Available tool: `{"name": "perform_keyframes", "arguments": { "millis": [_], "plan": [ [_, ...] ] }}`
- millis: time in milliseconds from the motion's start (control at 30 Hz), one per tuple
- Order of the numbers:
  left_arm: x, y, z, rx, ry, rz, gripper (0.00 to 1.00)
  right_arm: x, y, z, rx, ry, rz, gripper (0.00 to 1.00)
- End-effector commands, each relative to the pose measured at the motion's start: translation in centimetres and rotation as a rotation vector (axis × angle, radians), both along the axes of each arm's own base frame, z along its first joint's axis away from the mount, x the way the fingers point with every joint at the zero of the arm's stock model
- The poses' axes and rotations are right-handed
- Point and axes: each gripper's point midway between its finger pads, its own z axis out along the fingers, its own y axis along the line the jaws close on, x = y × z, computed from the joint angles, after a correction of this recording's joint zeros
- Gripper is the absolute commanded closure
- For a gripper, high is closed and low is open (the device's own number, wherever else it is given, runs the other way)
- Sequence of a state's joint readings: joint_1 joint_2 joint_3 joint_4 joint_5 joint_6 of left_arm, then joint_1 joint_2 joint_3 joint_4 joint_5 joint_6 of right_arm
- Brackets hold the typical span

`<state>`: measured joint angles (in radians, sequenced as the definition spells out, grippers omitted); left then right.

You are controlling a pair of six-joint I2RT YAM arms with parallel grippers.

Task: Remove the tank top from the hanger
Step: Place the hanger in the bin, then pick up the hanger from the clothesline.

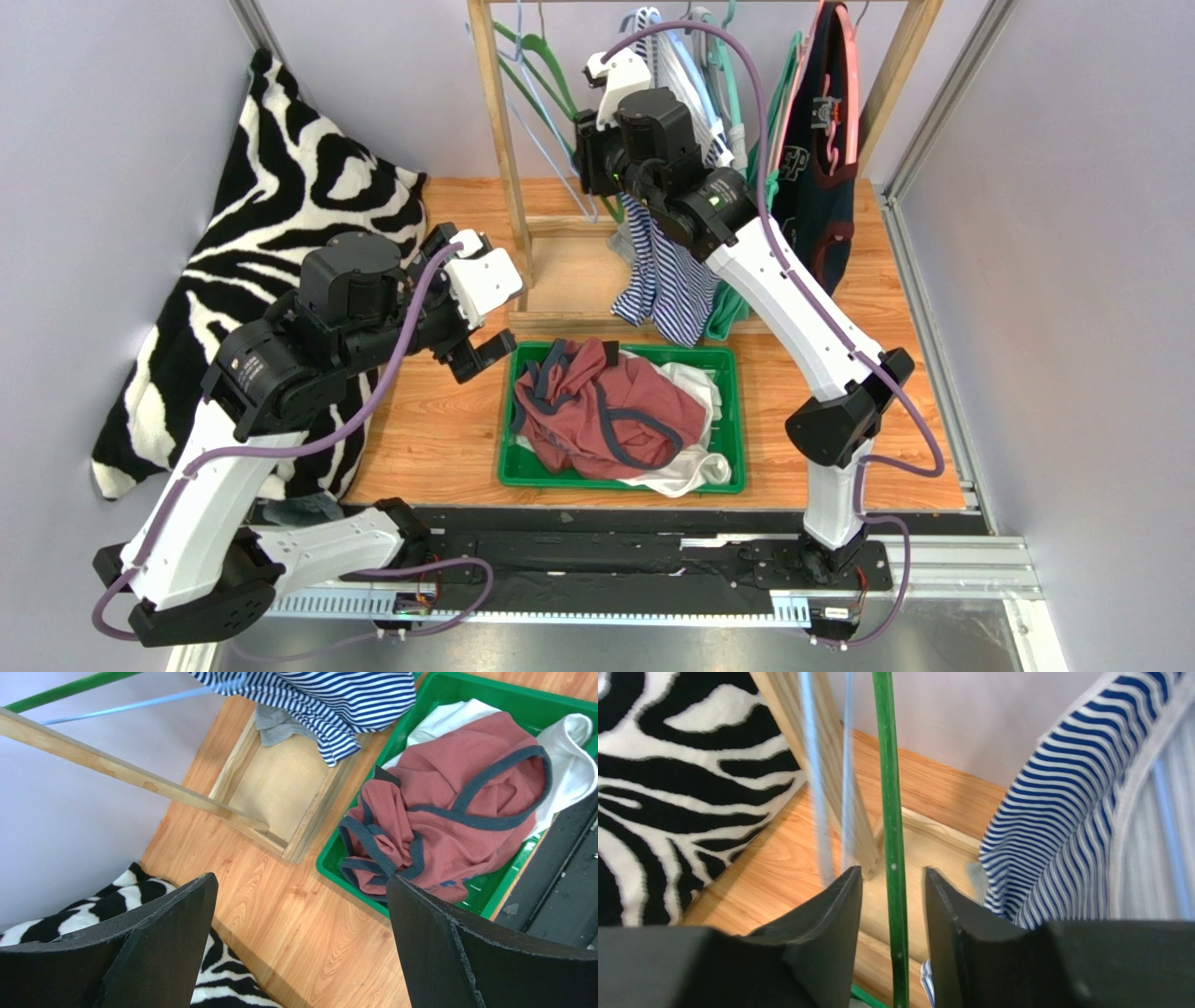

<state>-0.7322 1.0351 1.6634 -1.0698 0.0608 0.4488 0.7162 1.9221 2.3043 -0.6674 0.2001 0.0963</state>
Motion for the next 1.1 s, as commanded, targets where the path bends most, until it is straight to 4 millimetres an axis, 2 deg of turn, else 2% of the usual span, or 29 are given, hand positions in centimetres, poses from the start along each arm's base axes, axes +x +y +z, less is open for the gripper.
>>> {"name": "perform_keyframes", "arguments": {
  "millis": [0,133,233,333,467,700,933,1067],
  "plan": [
    [1.0,0.2,1.2,-0.033,-0.035,0.053,0.01,-2.6,-3.4,5.9,0.052,-0.104,-0.030,0.50],
    [0.7,0.1,1.7,-0.063,-0.023,0.048,0.01,-3.9,-5.9,9.1,0.055,-0.185,-0.048,0.38],
    [0.7,0.1,1.6,-0.061,-0.024,0.050,0.01,-4.3,-8.5,10.4,0.068,-0.199,-0.078,0.33],
    [1.0,0.2,1.2,-0.051,-0.024,0.060,0.01,-4.1,-10.6,10.4,0.064,-0.194,-0.112,0.31],
    [1.0,0.4,1.1,-0.047,-0.027,0.065,0.01,-2.9,-12.9,8.3,0.052,-0.135,-0.155,0.30],
    [1.1,0.2,0.8,-0.040,-0.016,0.063,0.01,-2.1,-14.3,5.8,0.047,-0.070,-0.180,0.31],
    [1.2,0.0,0.3,-0.033,-0.003,0.057,0.01,-1.9,-15.0,5.1,0.047,-0.051,-0.193,0.31],
    [1.2,-0.1,0.1,-0.035,0.003,0.055,0.01,-1.8,-14.8,5.0,0.061,-0.041,-0.187,0.40]
  ]
}}
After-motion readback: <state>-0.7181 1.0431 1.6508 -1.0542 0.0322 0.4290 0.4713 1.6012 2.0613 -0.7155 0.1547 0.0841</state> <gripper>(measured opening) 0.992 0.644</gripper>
